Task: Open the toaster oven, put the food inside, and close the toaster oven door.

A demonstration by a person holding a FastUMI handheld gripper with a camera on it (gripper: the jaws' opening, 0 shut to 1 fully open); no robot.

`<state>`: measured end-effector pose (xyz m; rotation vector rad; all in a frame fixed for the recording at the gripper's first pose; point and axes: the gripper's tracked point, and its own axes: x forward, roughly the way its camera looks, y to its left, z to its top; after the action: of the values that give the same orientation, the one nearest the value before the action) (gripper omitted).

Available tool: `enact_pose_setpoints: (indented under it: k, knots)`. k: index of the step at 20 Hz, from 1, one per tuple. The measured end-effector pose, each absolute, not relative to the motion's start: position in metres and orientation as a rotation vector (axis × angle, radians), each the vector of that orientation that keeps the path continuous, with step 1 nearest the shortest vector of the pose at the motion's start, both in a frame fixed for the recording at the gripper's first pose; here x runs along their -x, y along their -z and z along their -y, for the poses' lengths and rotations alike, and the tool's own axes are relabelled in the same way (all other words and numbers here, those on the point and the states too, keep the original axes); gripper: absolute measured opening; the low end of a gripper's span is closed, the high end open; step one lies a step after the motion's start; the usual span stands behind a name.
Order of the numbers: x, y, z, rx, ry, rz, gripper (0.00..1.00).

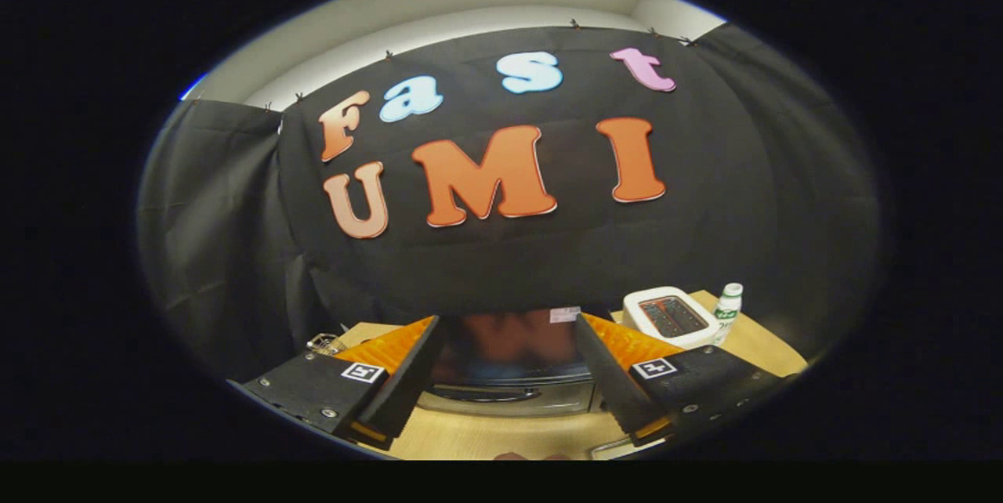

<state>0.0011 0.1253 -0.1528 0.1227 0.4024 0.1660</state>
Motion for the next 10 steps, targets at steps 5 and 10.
enact_pose_setpoints:
  k: [5,10]
  knots:
    - [0.006,0.211,-0.147,-0.104,-0.158,-0.525,0.99]
    - [0.002,0.242,-0.148,-0.043,-0.091,-0.54,0.99]
